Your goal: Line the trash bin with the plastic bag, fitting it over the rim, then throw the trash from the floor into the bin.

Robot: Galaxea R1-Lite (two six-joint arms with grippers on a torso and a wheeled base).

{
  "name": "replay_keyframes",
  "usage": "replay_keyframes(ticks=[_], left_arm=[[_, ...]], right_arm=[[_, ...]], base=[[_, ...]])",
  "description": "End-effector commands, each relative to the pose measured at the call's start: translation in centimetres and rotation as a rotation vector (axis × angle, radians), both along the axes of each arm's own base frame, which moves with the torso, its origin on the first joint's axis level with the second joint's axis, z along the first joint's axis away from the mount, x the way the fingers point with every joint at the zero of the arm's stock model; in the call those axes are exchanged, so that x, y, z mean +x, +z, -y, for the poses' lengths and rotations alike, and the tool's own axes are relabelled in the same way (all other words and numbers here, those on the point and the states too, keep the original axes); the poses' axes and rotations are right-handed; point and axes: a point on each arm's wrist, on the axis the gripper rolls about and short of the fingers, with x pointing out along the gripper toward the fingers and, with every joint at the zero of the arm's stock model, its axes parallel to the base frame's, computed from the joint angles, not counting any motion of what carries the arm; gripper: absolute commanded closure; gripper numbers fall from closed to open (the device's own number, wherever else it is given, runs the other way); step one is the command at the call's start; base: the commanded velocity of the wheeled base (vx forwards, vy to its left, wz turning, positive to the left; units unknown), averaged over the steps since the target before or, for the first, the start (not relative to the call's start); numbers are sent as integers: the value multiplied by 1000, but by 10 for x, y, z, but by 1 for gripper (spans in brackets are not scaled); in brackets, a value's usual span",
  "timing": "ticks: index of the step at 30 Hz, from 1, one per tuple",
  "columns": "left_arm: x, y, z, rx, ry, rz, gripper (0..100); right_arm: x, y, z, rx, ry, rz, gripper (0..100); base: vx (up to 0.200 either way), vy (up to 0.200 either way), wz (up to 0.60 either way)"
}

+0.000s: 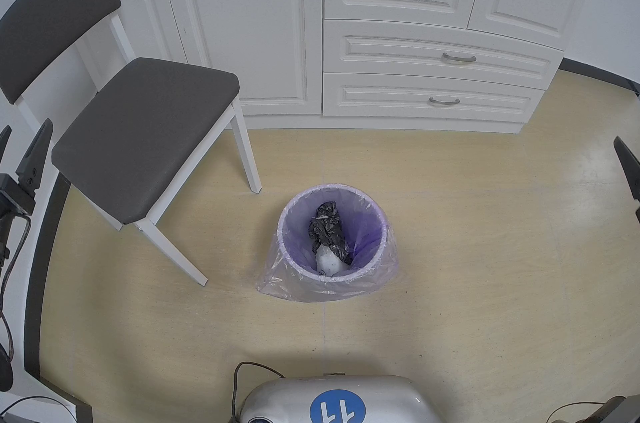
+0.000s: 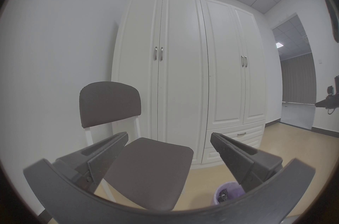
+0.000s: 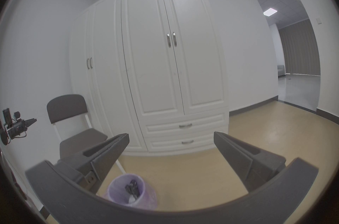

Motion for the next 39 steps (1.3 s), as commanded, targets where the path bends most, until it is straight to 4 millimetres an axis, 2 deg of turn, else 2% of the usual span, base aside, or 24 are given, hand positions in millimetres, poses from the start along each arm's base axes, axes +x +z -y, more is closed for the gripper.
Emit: replay_keyframes(ticks=[1, 7, 14, 22, 32, 35, 39], left_arm=[[-32, 3, 5, 7, -26, 27, 0], [-60, 7, 10, -8, -44, 44, 0], [-86, -1, 14, -18, -60, -11, 0], [-109, -7, 17, -28, -67, -5, 0], [-134, -21, 21, -23, -99, -40, 0], [-136, -22, 22, -23, -107, -40, 0], [-151, -27, 23, -19, -184, -3, 0]], right_arm=[[-60, 11, 3, 4, -8, 88, 0], [-98, 2, 5, 3, -23, 88, 0], [-136, -15, 5, 3, -52, 134, 0], [-156, -25, 5, 14, -55, 211, 0], [-172, -37, 6, 22, -67, 286, 0], [-172, -38, 6, 23, -68, 284, 0], [-178, -45, 6, 26, -75, 299, 0]], base=[[0, 0, 0], [0, 0, 0], [0, 0, 0], [0, 0, 0], [0, 0, 0], [0, 0, 0], [0, 0, 0]])
